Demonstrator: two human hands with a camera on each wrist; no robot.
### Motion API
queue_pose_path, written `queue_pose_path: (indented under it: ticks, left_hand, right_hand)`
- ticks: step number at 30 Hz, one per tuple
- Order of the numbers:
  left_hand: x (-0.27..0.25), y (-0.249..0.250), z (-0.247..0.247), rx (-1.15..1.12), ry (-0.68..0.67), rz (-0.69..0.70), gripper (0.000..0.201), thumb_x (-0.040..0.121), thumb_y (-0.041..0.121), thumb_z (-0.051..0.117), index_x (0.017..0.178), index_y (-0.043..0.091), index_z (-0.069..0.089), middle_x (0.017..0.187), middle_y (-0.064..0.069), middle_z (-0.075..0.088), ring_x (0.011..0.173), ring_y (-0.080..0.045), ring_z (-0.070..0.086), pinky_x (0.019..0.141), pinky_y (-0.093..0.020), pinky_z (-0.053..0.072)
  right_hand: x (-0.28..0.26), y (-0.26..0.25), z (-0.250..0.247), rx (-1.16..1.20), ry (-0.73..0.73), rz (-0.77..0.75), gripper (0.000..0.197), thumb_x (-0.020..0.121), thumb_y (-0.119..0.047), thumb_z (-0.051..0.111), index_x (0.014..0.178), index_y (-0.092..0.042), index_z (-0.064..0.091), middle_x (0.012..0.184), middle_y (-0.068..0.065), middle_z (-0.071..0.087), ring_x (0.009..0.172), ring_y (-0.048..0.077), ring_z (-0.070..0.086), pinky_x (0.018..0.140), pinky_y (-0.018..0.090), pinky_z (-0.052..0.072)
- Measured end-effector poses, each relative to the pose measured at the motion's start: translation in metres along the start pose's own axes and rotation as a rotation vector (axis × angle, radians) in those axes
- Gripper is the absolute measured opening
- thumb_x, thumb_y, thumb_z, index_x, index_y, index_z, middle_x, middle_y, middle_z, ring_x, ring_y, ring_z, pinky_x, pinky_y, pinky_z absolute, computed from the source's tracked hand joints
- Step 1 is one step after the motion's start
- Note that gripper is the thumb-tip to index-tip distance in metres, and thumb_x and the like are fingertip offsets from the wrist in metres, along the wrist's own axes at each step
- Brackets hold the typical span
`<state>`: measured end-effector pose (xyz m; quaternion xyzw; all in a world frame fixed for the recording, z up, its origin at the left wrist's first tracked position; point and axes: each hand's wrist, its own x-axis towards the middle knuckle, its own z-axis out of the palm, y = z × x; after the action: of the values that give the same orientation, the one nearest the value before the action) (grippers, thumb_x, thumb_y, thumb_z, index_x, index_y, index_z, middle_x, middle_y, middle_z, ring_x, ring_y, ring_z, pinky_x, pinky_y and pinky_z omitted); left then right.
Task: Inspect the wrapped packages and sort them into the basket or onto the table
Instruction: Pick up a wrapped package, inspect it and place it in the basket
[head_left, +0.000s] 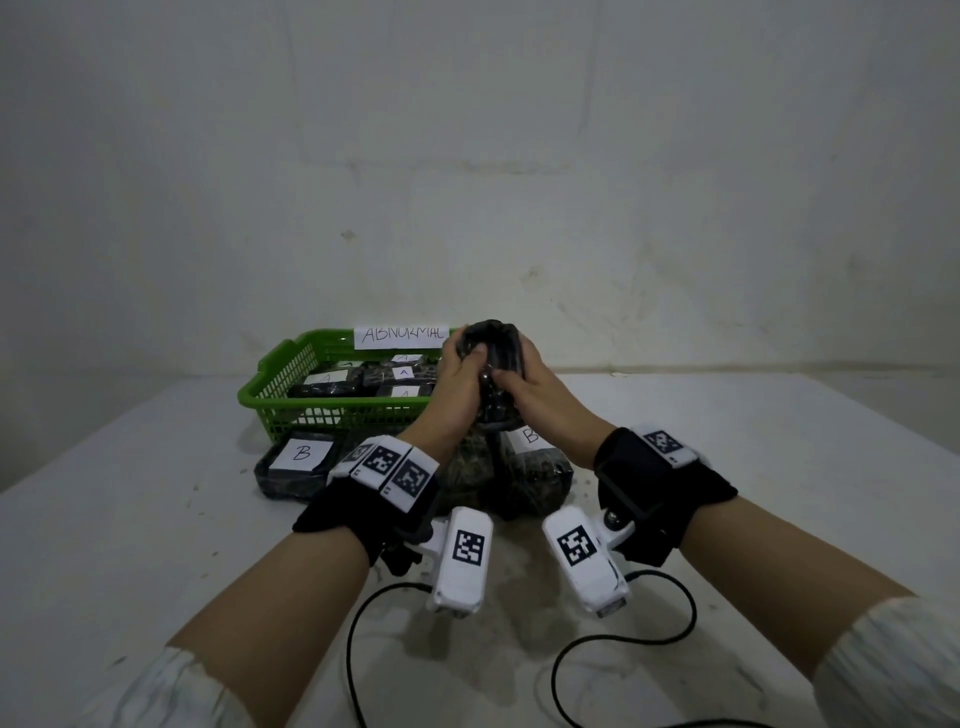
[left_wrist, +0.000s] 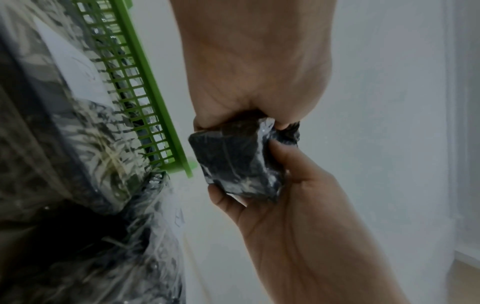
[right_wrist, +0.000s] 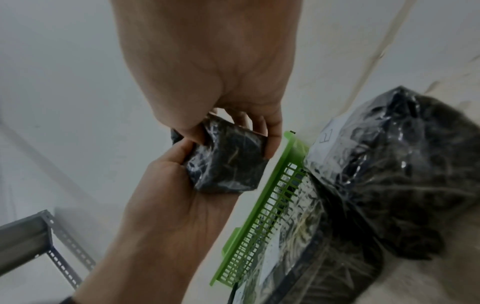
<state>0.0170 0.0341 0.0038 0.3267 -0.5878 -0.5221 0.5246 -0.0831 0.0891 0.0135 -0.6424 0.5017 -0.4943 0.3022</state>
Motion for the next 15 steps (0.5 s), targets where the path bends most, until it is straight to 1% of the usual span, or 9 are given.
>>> queue_pose_path:
  ticks: [2, 4, 6, 7, 8, 10, 12, 13, 15]
  left_hand:
    - [0.000, 0.001, 0.000, -0.008, -0.040, -0.022, 0.045, 0.101, 0.022, 0.039, 0.144, 0.016, 0.028, 0.144, -0.012, 0.039, 0.131, -0.024, 0.043, 0.108, -0.039, 0.039]
    - [-0.002, 0.002, 0.001, 0.021, -0.094, -0.038, 0.056, 0.098, 0.026, 0.042, 0.149, 0.020, 0.020, 0.149, -0.010, 0.036, 0.133, -0.023, 0.041, 0.110, -0.043, 0.036]
    - [-0.003, 0.003, 0.000, 0.018, -0.093, -0.040, 0.054, 0.101, 0.019, 0.037, 0.150, 0.020, 0.017, 0.151, -0.008, 0.033, 0.135, -0.023, 0.039, 0.112, -0.043, 0.034]
    - [-0.002, 0.004, -0.001, -0.001, -0.079, -0.042, 0.051, 0.102, 0.016, 0.033, 0.150, 0.020, 0.017, 0.150, -0.008, 0.034, 0.134, -0.023, 0.039, 0.111, -0.042, 0.035]
    - [-0.001, 0.004, -0.003, -0.025, -0.052, -0.045, 0.049, 0.102, 0.014, 0.031, 0.150, 0.019, 0.019, 0.148, -0.009, 0.037, 0.132, -0.024, 0.042, 0.109, -0.040, 0.038]
    - [0.002, 0.007, -0.008, -0.070, -0.005, -0.055, 0.045, 0.103, 0.016, 0.032, 0.147, 0.021, 0.025, 0.142, -0.012, 0.045, 0.125, -0.026, 0.050, 0.104, -0.042, 0.043]
    - [0.002, 0.010, -0.010, -0.084, -0.006, -0.087, 0.042, 0.102, 0.021, 0.036, 0.143, 0.022, 0.030, 0.136, -0.011, 0.051, 0.120, -0.025, 0.055, 0.101, -0.045, 0.046]
    - [0.002, 0.012, -0.012, -0.091, -0.026, -0.109, 0.040, 0.101, 0.025, 0.039, 0.141, 0.021, 0.034, 0.134, -0.009, 0.053, 0.117, -0.024, 0.056, 0.099, -0.044, 0.048]
    - [0.001, 0.015, -0.016, -0.138, -0.080, -0.173, 0.041, 0.099, 0.036, 0.044, 0.135, 0.017, 0.044, 0.128, -0.010, 0.059, 0.112, -0.025, 0.061, 0.092, -0.043, 0.052]
  right_hand:
    - [-0.001, 0.002, 0.001, -0.042, 0.026, -0.021, 0.052, 0.101, -0.010, 0.036, 0.150, -0.020, 0.021, 0.139, 0.001, 0.045, 0.126, 0.016, 0.048, 0.106, 0.034, 0.042]
    - [-0.001, 0.003, 0.001, -0.004, 0.060, -0.009, 0.051, 0.101, -0.008, 0.035, 0.149, -0.020, 0.021, 0.137, 0.003, 0.046, 0.123, 0.017, 0.050, 0.104, 0.033, 0.044]
    - [-0.002, 0.000, 0.000, 0.045, 0.036, 0.012, 0.052, 0.102, -0.009, 0.036, 0.149, -0.023, 0.022, 0.136, 0.000, 0.047, 0.125, 0.018, 0.050, 0.104, 0.035, 0.045]
    - [-0.003, 0.000, -0.001, 0.063, 0.000, 0.013, 0.052, 0.101, -0.008, 0.038, 0.149, -0.024, 0.024, 0.136, -0.003, 0.048, 0.125, 0.016, 0.051, 0.103, 0.033, 0.045]
    - [-0.005, -0.002, -0.002, 0.070, -0.039, 0.018, 0.054, 0.100, -0.007, 0.040, 0.149, -0.027, 0.024, 0.133, -0.005, 0.050, 0.123, 0.014, 0.053, 0.100, 0.029, 0.047]
    - [-0.008, -0.005, -0.002, 0.071, -0.102, 0.028, 0.062, 0.098, -0.005, 0.044, 0.149, -0.032, 0.022, 0.127, -0.008, 0.054, 0.113, 0.011, 0.057, 0.087, 0.019, 0.050]
    - [-0.008, -0.006, -0.003, 0.096, -0.114, 0.033, 0.059, 0.100, -0.008, 0.042, 0.150, -0.033, 0.022, 0.128, -0.008, 0.053, 0.108, 0.009, 0.058, 0.074, 0.014, 0.051]
    - [-0.008, -0.007, -0.005, 0.124, -0.102, 0.037, 0.055, 0.102, -0.013, 0.040, 0.150, -0.033, 0.021, 0.133, -0.007, 0.051, 0.112, 0.010, 0.057, 0.072, 0.015, 0.052]
    - [-0.009, -0.010, -0.008, 0.185, -0.083, 0.056, 0.054, 0.104, -0.033, 0.037, 0.152, -0.036, 0.014, 0.149, -0.003, 0.040, 0.121, 0.015, 0.052, 0.066, 0.015, 0.050]
